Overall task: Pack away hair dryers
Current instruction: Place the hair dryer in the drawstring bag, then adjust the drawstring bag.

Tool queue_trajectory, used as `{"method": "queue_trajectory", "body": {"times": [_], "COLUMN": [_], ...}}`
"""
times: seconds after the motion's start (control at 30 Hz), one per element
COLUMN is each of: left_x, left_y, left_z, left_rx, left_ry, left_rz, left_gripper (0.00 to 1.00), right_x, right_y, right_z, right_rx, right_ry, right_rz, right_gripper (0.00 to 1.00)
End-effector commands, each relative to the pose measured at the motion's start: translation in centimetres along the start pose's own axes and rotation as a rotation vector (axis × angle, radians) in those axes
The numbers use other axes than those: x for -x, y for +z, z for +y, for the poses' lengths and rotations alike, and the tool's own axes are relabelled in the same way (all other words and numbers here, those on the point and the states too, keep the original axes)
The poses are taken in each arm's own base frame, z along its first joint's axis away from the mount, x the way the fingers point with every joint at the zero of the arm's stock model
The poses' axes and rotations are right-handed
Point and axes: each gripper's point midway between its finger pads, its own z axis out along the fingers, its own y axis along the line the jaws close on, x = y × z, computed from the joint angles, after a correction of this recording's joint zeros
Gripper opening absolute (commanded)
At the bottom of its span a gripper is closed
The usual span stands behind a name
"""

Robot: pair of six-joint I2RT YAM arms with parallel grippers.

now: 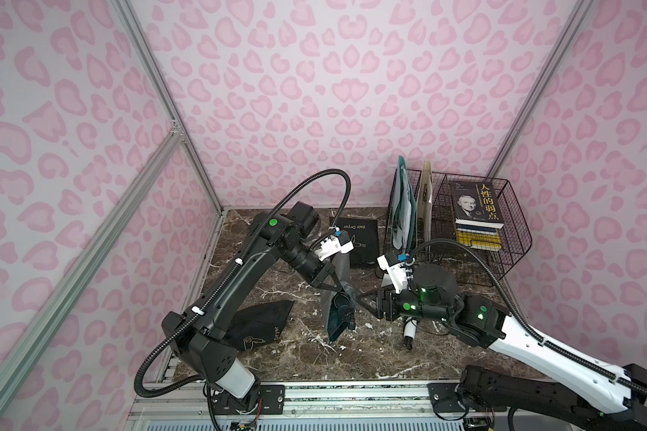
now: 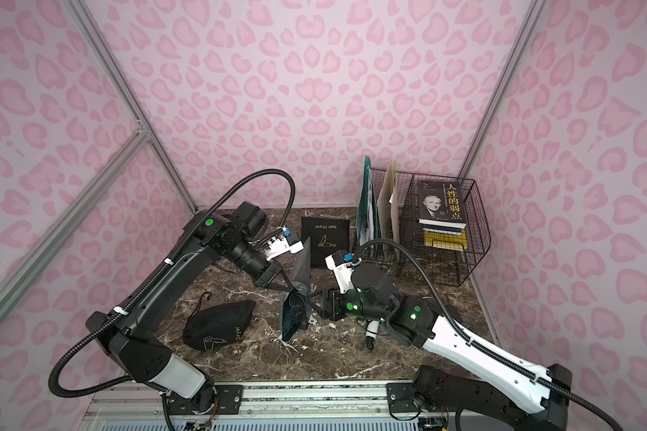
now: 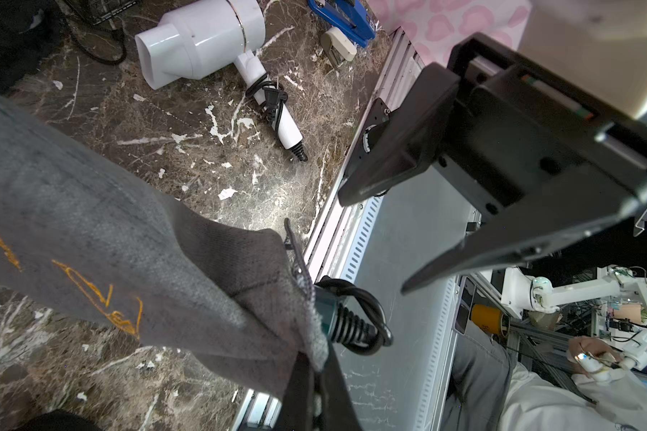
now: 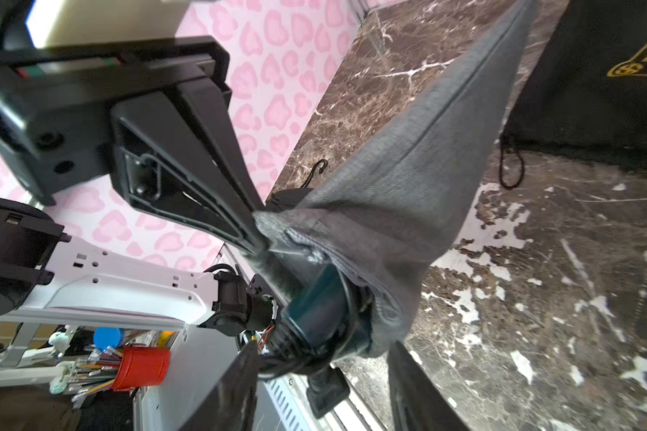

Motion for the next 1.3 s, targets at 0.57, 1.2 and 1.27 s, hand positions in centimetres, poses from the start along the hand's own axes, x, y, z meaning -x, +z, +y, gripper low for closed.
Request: {"method": "queue_trajectory", "body": {"times": [0.57, 1.2, 1.27], "left_x": [0.1, -0.3, -0.3], "left_y": [-1.2, -1.9, -1.9], "left_z": [-2.5, -4.2, -4.3], "left_rx": [-0.105, -0.162, -0.165], "left_ry": [0.021, 0.041, 0.040], "left_rz": [0.015, -0.004, -0.003], "left_gripper": [0.01, 0.02, 0.02], "right_x": [-3.0, -3.1, -3.1], "right_y": [1.3, 4.4, 4.4], "right_z": [-3.0, -1.0, -0.7], "right_rx": [0.094, 0.164, 0.171], "right_ry": [0.045, -0.030, -0.037], "right_rz": [-0.141, -0.085, -0.085], "right_gripper": [0.61, 0.61, 0.60]}}
